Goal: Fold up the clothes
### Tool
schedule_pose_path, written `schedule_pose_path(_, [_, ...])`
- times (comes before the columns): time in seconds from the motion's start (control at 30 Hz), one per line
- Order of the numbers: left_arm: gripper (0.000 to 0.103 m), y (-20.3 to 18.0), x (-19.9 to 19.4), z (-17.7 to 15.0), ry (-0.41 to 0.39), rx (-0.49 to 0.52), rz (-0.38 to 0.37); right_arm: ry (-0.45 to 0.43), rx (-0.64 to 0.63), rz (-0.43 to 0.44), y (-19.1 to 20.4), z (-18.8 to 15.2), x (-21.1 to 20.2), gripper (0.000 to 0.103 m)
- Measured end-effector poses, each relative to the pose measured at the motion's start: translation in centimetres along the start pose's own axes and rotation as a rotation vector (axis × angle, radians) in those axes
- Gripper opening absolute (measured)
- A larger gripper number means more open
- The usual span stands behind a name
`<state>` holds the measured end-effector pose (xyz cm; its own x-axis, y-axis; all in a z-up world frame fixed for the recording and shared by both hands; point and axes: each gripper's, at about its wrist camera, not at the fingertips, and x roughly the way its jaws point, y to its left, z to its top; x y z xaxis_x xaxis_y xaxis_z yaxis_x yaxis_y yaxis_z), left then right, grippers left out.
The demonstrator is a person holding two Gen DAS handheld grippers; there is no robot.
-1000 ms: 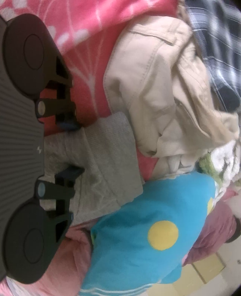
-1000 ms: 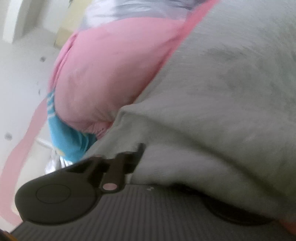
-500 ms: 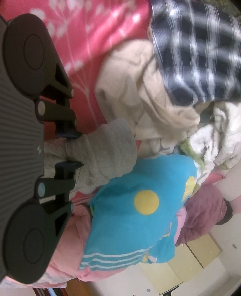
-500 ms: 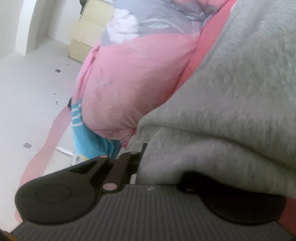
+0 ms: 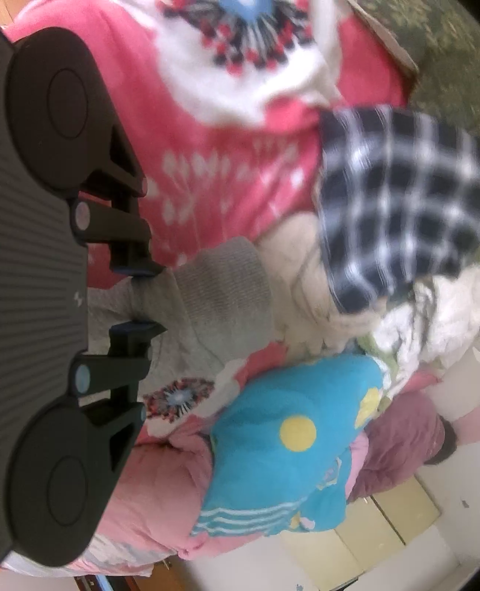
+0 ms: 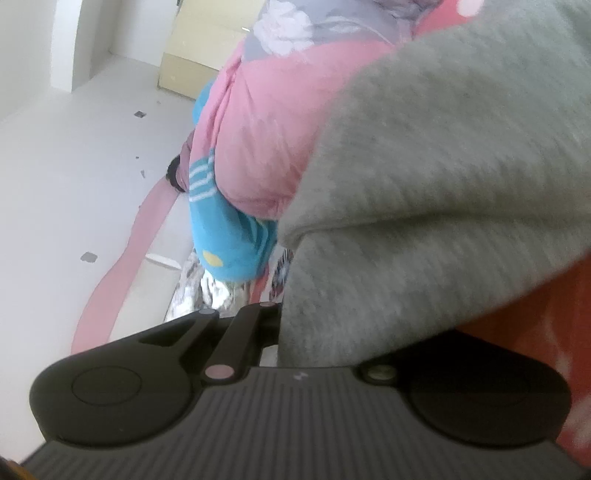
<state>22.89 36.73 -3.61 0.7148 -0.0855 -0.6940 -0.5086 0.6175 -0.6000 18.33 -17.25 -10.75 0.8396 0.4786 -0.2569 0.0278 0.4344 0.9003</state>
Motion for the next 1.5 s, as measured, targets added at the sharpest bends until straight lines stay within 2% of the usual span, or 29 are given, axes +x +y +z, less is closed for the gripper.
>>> schedule_pose_path(0.1, [0.024,1.2,0.2,-0.4,0.005,-0.024,0.022,0.029,0.04,-0.019,-0.9,-1.1,-0.5,0.005])
schedule_pose_path(0.2, [0.025,1.6,0.7,-0.7,0.022,-0.019,0.039,0.041,0.027,-0.043,-1.3,-2.1,-0.8,0.005])
schedule_pose_path(0.27, [0.032,2.1,0.8,-0.7,0.048,-0.047,0.046,0.063,0.012,-0.065,-1.6,-2.1,-0.6,0.007])
schedule_pose_path(0.37, [0.037,2.6,-0.4,-1.0,0.053,-0.064,0.093,0.137,0.03,-0.116,-2.1,-1.7,-0.6,0.016])
schedule_pose_path(0.43, [0.044,2.8,-2.2,-1.3,0.034,-0.058,0.092,0.171,0.014,-0.136,-2.2,-1.5,-1.3,0.024])
schedule_pose_path(0.53, [0.044,2.7,-5.3,-2.0,-0.005,-0.056,0.073,0.201,-0.018,-0.152,-2.2,-1.4,-3.0,0.032])
schedule_pose_path(0.63, [0.044,1.1,-8.6,-3.1,-0.05,-0.024,0.003,0.215,-0.081,-0.168,-1.8,-1.7,-5.5,0.042])
schedule_pose_path(0.83, [0.046,-5.9,-12.6,-7.3,-0.064,0.155,-0.237,0.204,-0.338,-0.215,1.4,-2.7,-11.1,0.042])
schedule_pose_path(0.9, [0.05,-7.5,-12.8,-9.5,-0.071,0.201,-0.307,0.168,-0.415,-0.204,2.9,-2.7,-12.6,0.042])
schedule_pose_path(1.03, [0.051,-8.8,-11.9,-13.7,-0.096,0.253,-0.386,0.091,-0.561,-0.166,6.4,-2.3,-14.1,0.042])
schedule_pose_path(1.07, [0.051,-8.7,-11.4,-14.5,-0.111,0.266,-0.378,0.079,-0.601,-0.157,7.3,-1.9,-14.1,0.042])
schedule_pose_path(1.17, [0.05,-8.3,-9.5,-16.4,-0.163,0.304,-0.329,0.064,-0.722,-0.117,10.2,-0.5,-12.0,0.042])
schedule_pose_path(1.3, [0.049,-7.7,-7.1,-16.9,-0.226,0.326,-0.268,0.089,-0.889,-0.068,13.4,1.2,-7.5,0.042])
schedule_pose_path(1.43, [0.045,-7.4,-4.7,-16.3,-0.281,0.322,-0.223,0.164,-1.06,-0.002,16.3,2.4,-0.6,0.04])
schedule_pose_path(1.5, [0.043,-7.3,-2.9,-15.9,-0.275,0.314,-0.219,0.228,-1.098,0.028,17.9,2.2,4.0,0.04])
